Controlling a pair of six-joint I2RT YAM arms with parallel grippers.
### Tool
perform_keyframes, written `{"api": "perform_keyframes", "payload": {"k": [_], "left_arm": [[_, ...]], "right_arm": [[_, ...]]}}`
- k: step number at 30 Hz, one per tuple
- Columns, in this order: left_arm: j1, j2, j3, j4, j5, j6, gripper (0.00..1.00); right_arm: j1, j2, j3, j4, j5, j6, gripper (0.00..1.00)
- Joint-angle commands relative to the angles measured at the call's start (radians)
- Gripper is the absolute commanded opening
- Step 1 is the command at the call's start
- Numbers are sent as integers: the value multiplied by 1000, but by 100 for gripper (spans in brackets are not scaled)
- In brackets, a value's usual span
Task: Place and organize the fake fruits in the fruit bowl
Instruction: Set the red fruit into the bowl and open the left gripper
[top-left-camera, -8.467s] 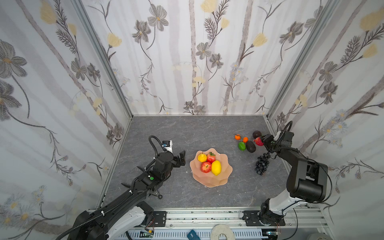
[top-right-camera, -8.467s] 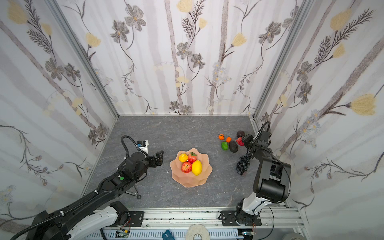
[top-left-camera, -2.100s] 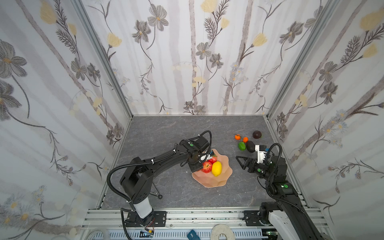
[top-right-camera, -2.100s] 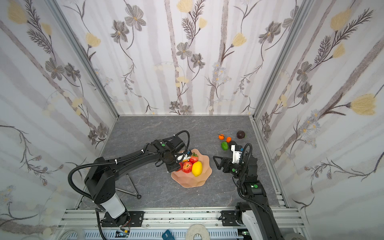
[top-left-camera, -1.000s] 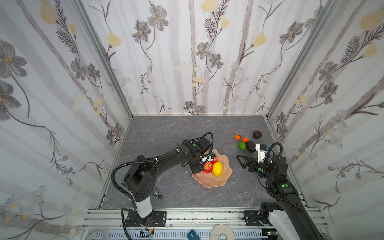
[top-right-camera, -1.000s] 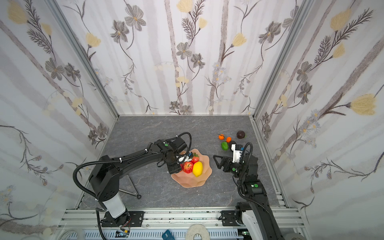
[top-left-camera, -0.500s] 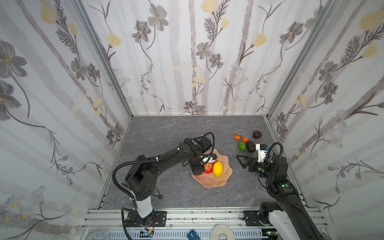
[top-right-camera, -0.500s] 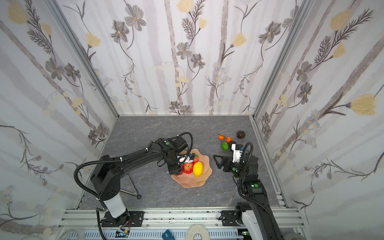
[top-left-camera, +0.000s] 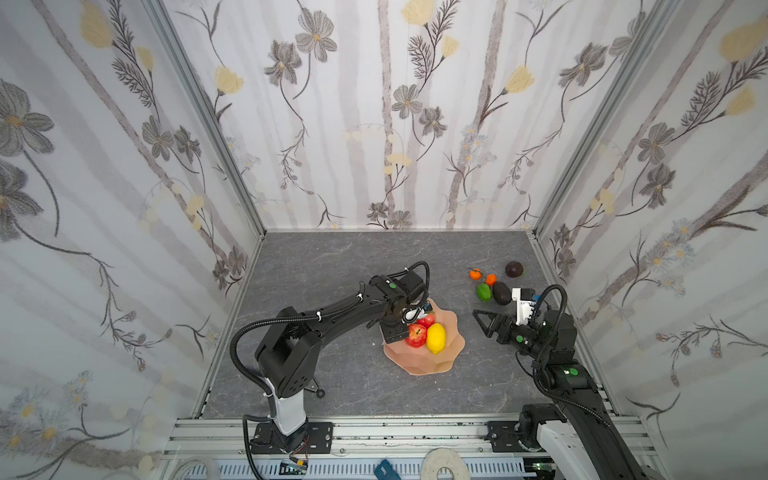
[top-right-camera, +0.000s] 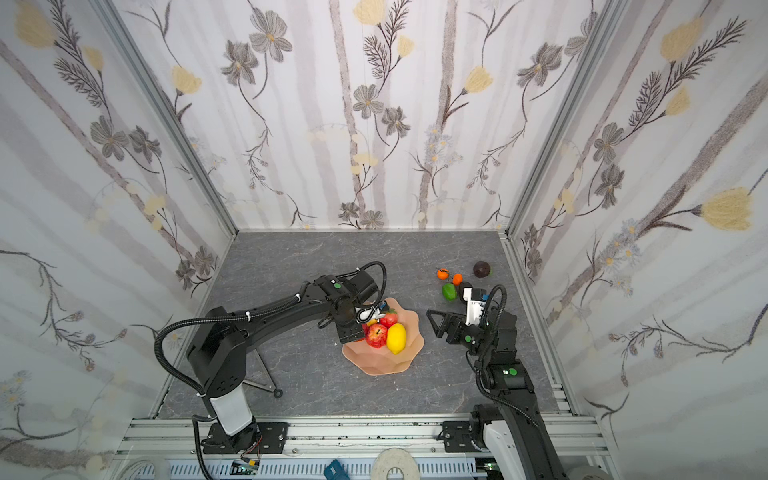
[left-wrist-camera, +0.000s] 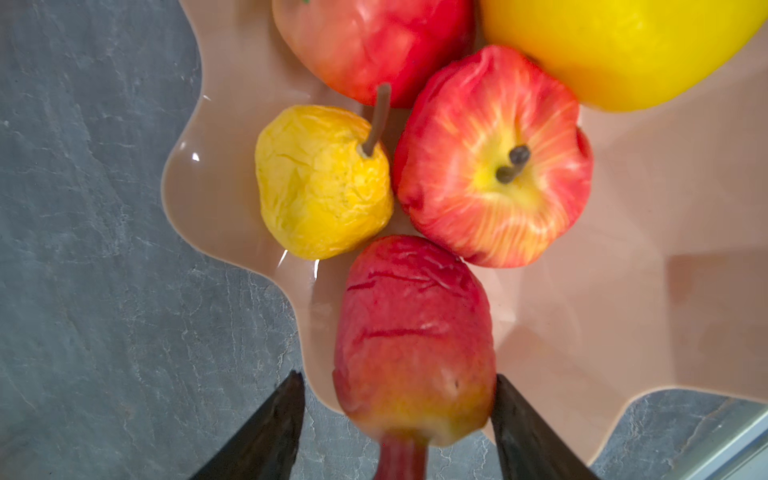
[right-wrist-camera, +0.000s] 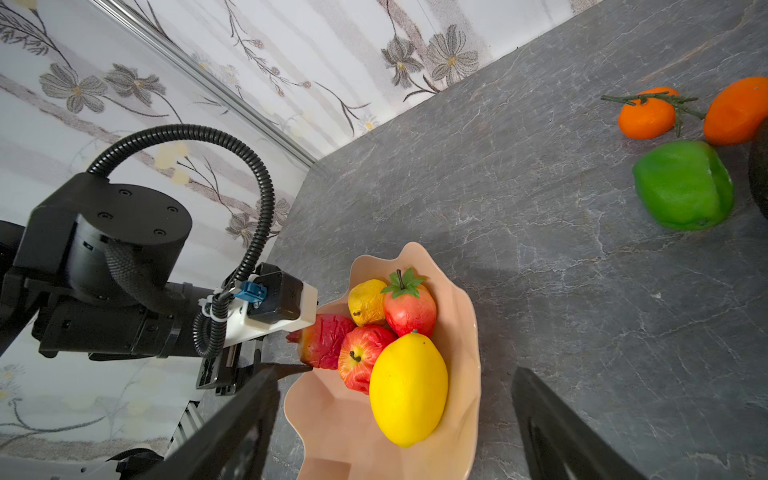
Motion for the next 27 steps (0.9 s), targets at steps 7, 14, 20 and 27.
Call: {"api": "perform_keyframes", "payload": {"k": [7,14,20,27], "left_arm": [[-2,-35,-24,-7,33,15,74],[-10,-28,-22,-17,37,11,75],[-23,-24,-25,-35,46,3,78],[-27,-54,-26,-8,67,-15,79]], "right_arm": [[-1,0,10,-6,-9,-5,88],[-2,2,20,-8,-9,-7,88],[-2,6,26,-10,-7,-9,88],[-2,13,40,-24,3,-27,96]]}}
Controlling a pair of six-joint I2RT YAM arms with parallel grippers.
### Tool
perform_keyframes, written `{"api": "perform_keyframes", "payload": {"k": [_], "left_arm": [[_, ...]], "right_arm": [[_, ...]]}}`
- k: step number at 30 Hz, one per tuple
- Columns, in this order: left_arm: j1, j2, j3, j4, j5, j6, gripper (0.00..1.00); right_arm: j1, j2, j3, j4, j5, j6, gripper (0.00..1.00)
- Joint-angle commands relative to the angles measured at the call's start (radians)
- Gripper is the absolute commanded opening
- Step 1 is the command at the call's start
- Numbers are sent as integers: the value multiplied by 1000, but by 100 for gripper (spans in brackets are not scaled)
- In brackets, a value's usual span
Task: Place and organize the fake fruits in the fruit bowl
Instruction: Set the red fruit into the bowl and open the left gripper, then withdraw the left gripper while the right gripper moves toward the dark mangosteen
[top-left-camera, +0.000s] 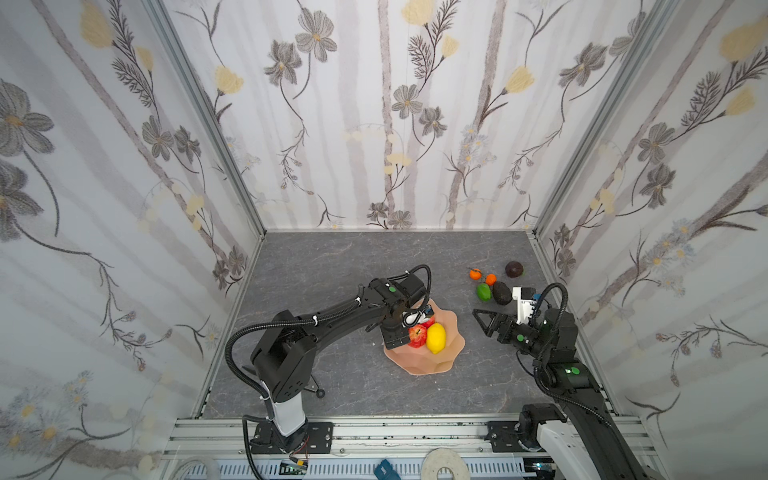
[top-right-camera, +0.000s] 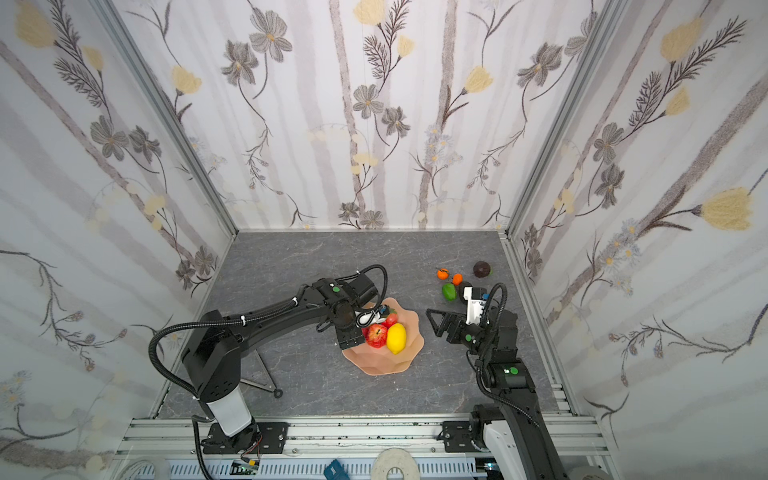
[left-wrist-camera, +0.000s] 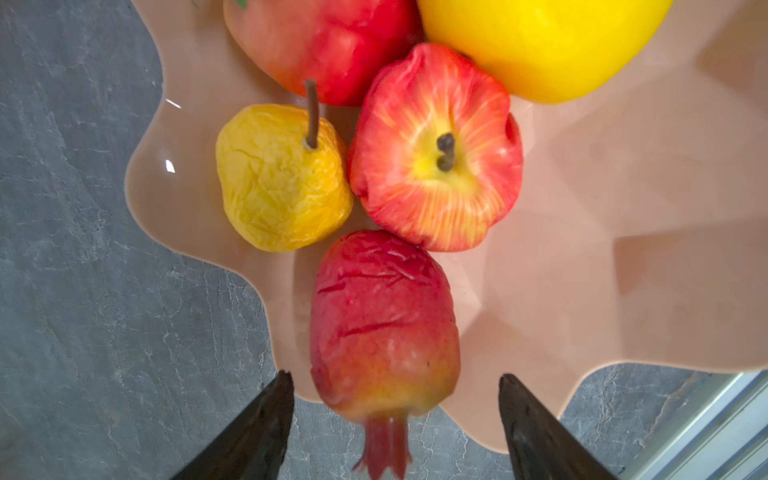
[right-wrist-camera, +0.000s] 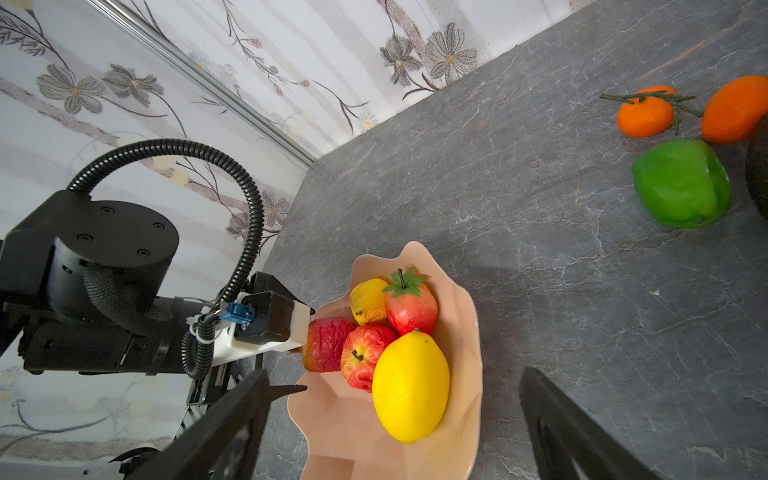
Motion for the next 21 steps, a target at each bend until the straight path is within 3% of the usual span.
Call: {"api": "perform_keyframes", "payload": {"k": [1,6,12,16,17,21], "left_arm": [[-2,-29,0,12,30,-15,80],[0,-122,-27,127,93,-113,81],[3,-318,-179,384,88,-275,84],[7,-477,-317,559,22,-395,90],[7,-506,-352,596,-1,-429,100],[12,-667,-480,696,-58,-544,100]], "right_arm": [[-2,4,17,-7,9,-30,96],[-13,23,65,-62,44,-91,97],[-40,89,124,-110,185,-131,97],[-54,146,166,-121,282,-131,96],[-57,169,178,-125,307,-132,96],[-90,260,223,-126,367,-134,96]]}}
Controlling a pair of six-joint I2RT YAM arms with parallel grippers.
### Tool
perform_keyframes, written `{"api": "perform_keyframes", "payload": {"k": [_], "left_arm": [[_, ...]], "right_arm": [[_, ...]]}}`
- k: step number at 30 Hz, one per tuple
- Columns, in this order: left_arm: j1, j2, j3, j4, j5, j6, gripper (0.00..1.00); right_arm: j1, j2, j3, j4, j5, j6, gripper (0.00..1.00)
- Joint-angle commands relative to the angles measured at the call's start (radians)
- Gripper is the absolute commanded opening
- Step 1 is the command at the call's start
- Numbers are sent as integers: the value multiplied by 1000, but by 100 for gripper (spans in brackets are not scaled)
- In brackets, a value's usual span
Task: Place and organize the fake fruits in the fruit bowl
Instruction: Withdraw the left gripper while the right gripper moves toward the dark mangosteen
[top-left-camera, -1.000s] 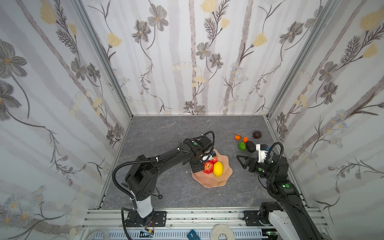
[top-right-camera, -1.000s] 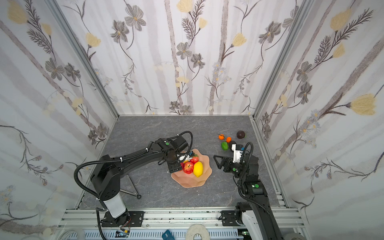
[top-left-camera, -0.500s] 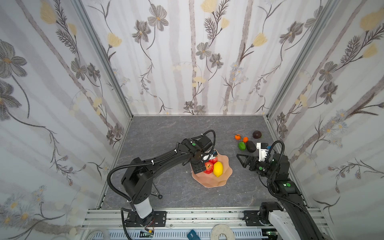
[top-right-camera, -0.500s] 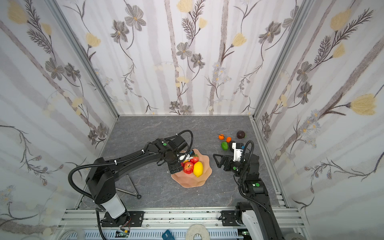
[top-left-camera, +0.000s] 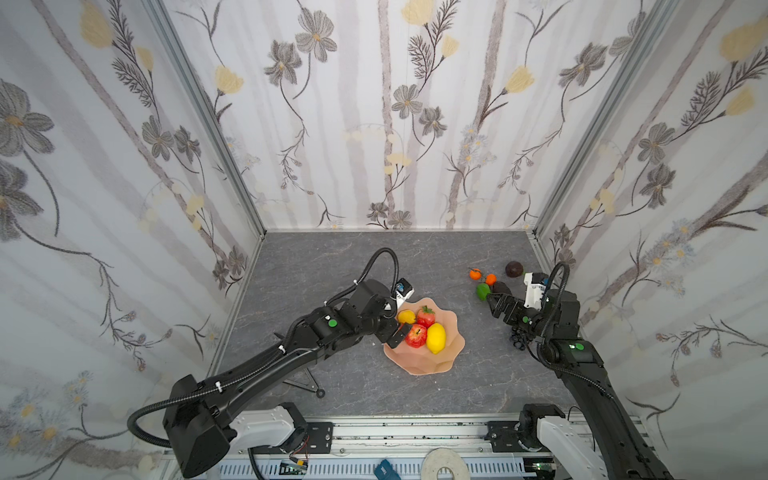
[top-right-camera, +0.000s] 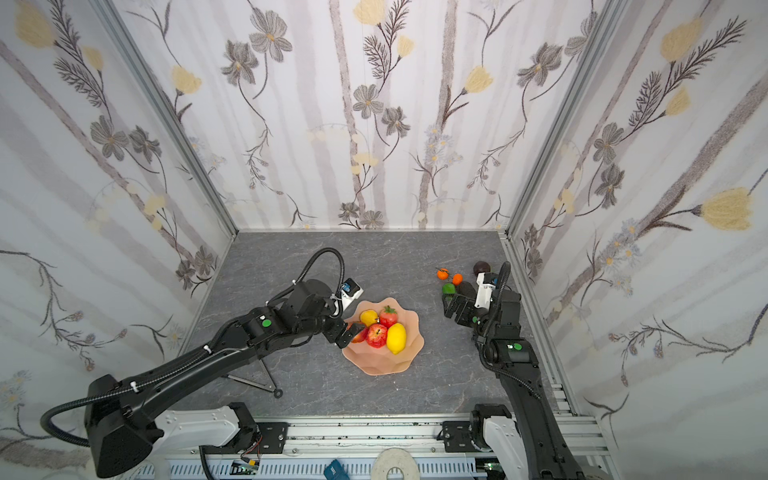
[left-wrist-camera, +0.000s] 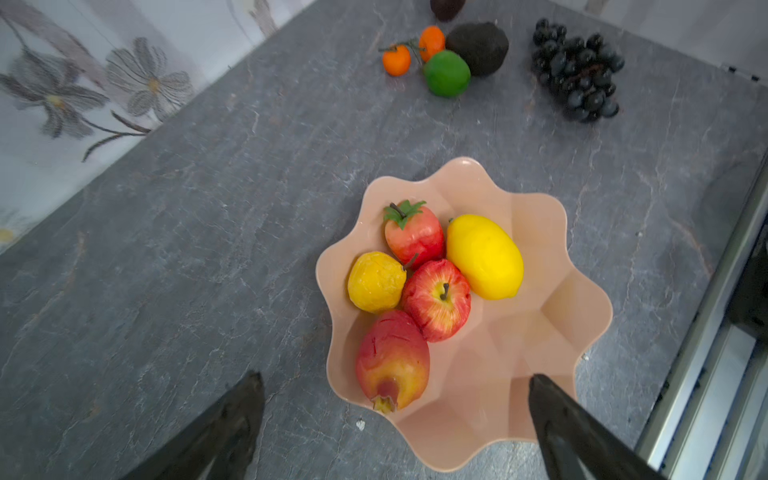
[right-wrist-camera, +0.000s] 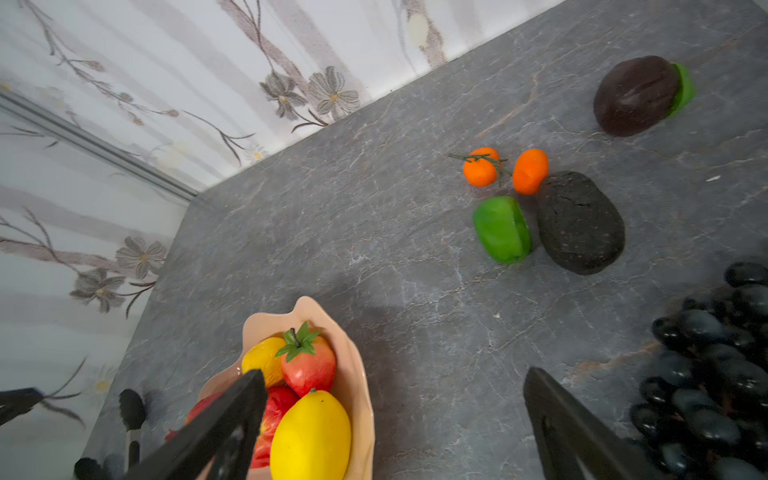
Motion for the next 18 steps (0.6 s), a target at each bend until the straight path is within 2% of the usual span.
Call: {"api": "perform_keyframes", "payload": {"k": [1,6,8,14,18], "left_arm": [[1,-95,-83,159,-94,-147,100],[18,-235,-216,171,-311,-268,100],[32,-278,-258,159,-330,-312,100],[45,-384,-374,178,-355,-396,100],[54,-431,-428,195,-358,-422,100]], "right_arm": [[-28,60,36,8,95,-13,96],[-60,191,101,32,178,-11,96],[-78,258,146,39,209,-16,96],[-149,464,259,83,160,20,95],[-163,627,361,87,243,64,95]]}}
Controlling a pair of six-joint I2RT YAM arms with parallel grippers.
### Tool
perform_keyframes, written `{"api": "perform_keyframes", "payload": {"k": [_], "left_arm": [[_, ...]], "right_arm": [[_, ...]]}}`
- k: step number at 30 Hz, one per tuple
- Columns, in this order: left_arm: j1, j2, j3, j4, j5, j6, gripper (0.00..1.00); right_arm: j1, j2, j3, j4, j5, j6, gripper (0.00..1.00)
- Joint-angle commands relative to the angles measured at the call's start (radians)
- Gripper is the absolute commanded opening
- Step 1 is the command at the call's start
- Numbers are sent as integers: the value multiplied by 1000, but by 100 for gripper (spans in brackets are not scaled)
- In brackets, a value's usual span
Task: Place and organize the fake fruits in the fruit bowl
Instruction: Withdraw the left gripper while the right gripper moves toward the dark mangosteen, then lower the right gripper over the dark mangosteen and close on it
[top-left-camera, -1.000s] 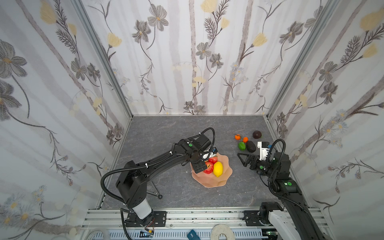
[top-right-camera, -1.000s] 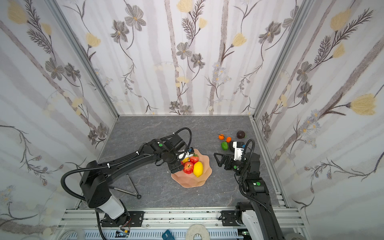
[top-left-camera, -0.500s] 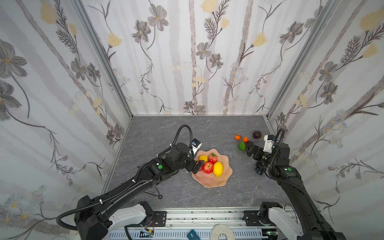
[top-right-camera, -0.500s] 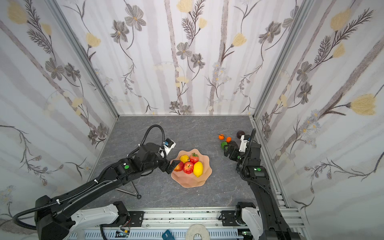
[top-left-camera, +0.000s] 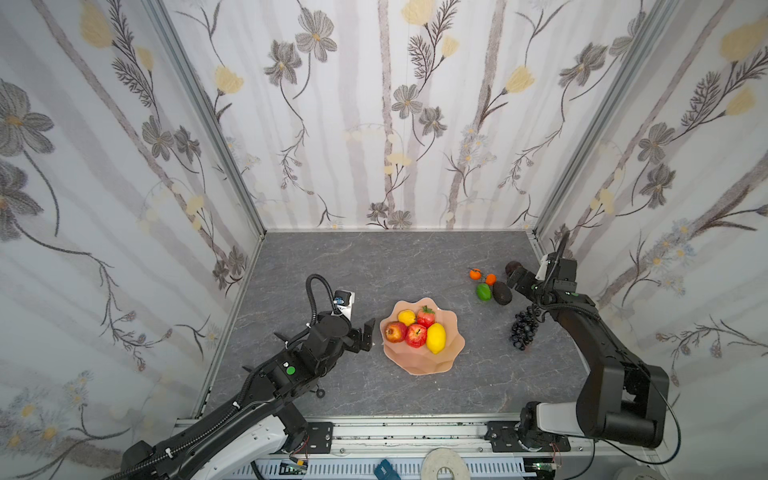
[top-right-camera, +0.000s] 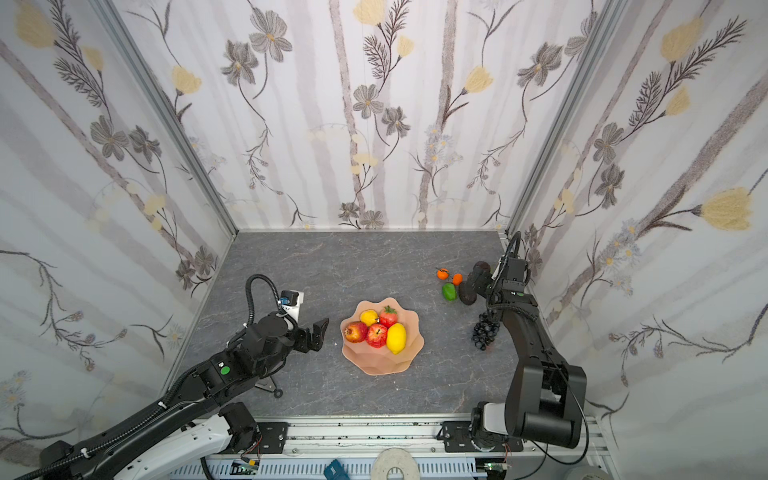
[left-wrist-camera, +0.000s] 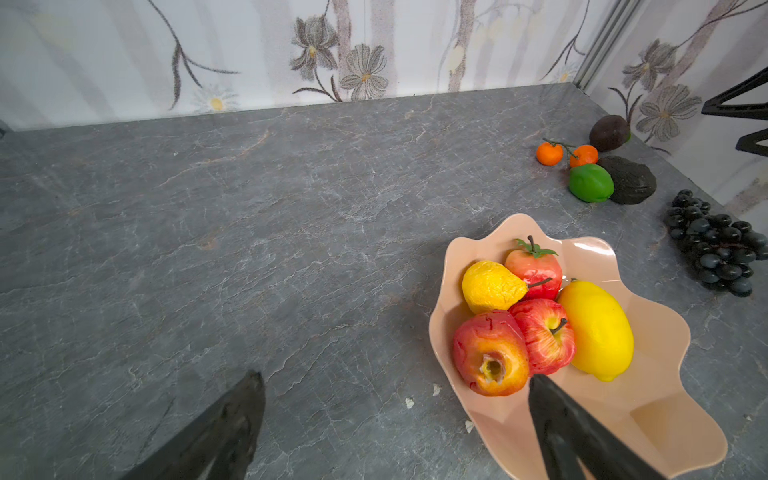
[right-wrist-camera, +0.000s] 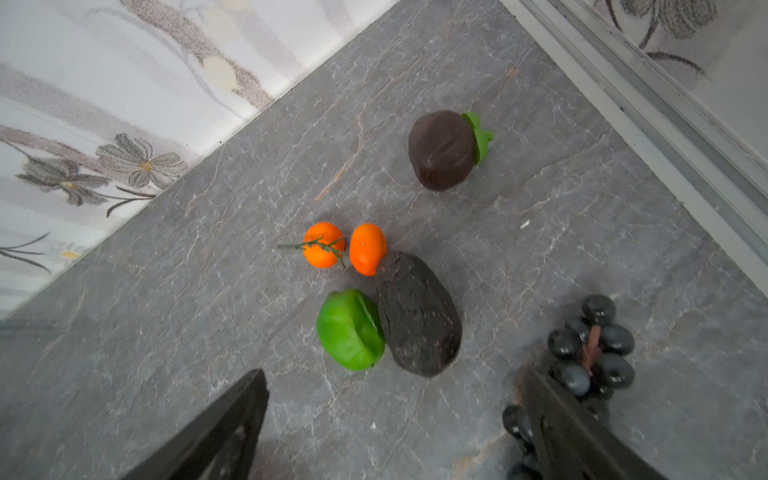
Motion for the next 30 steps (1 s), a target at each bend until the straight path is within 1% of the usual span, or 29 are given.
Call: {"api": "perform_keyframes", "payload": {"k": [1,8,14,18,21,25,27,30], "left_arm": [[6,-27,-28,46,-38,-62,100],[12,-36,-82,44,-47,-80,100],[14,-38,-105,60,-44,-68,100],[15,-38,-113,80,-45,-60,100],[17,-44,-116,95,-36,-55,100],[20,-56,-125,102,-38,-54,100],[22,-63,-126,101,-42,-57,100],[26,-67,-126,111,-24,-67,100]], "right_arm": [[-13,103,65,44,112,61,95],[-22,340,267,-6,150,108,95],[-23,485,418,-55,160,139,96],[-21,549,497,-83,217,148,98],[-21,610,568,-125,238,149,99],[-21,672,629,-156,235,147,99],[-21,697,649,-169,231,141,97],[-18,708,667,-176,242,125,96]]}}
